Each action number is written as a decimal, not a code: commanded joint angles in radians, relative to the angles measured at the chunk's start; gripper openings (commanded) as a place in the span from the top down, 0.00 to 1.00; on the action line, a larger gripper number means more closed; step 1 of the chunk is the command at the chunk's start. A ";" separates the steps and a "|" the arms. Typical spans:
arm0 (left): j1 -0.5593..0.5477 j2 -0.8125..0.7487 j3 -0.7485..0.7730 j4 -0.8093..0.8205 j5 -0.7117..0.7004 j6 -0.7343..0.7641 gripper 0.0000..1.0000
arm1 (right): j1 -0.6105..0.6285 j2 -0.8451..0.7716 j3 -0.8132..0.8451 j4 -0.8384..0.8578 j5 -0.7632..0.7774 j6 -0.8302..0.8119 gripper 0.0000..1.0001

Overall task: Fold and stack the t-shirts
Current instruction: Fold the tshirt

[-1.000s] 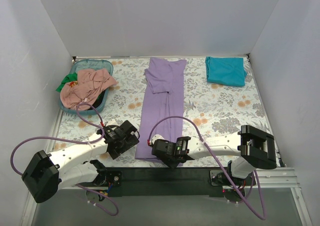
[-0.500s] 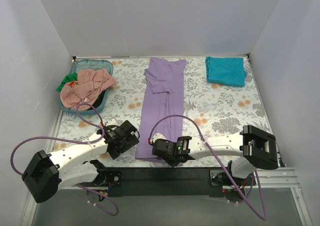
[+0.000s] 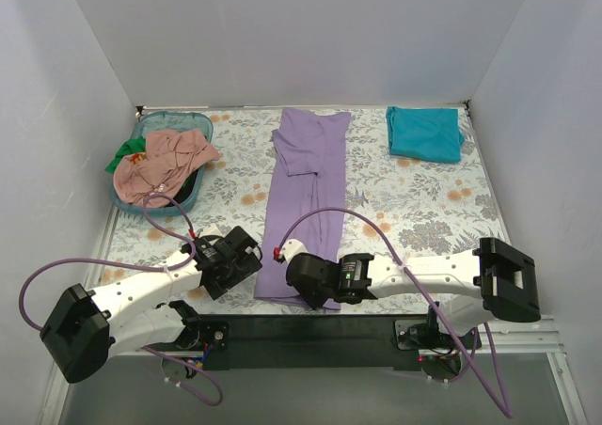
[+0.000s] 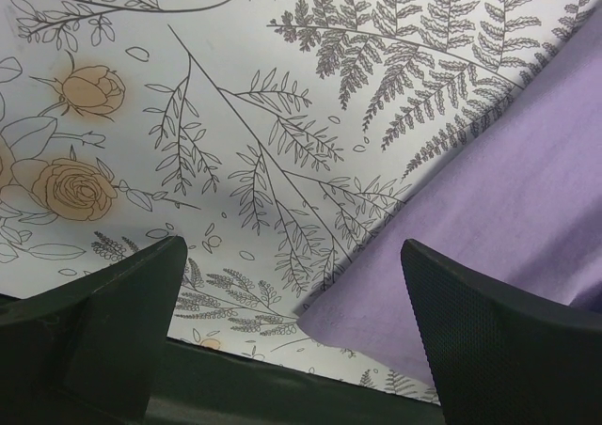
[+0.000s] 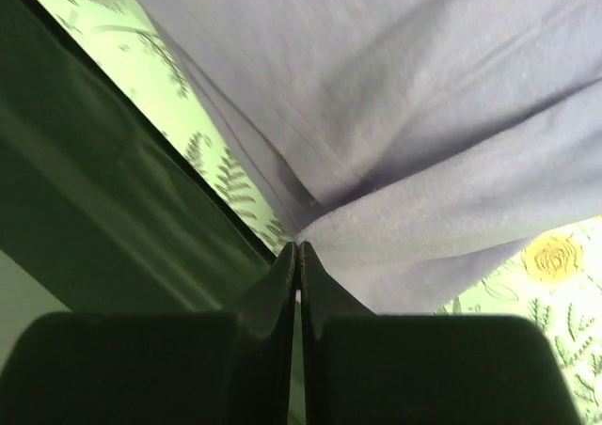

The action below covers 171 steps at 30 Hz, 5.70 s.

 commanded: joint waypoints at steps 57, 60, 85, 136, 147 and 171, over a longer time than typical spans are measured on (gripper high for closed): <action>0.007 -0.028 -0.008 0.027 0.043 0.004 0.02 | 0.031 -0.136 -0.134 0.195 -0.067 0.106 0.02; 0.007 -0.049 -0.009 0.023 0.057 0.009 0.02 | 0.031 -0.207 -0.159 0.167 -0.010 0.129 0.02; 0.006 -0.137 -0.176 0.138 0.362 0.104 0.40 | -0.073 -0.273 -0.387 0.135 -0.045 0.437 0.46; 0.147 0.458 0.546 0.432 0.033 0.326 1.00 | -0.615 -0.122 0.008 0.290 0.157 -0.049 0.99; 0.238 0.690 0.722 0.474 0.097 0.438 1.00 | -0.768 0.083 0.125 0.354 0.004 -0.129 0.99; 0.284 0.474 0.462 0.450 0.235 0.460 0.02 | -0.826 -0.034 -0.029 0.337 -0.379 -0.124 0.02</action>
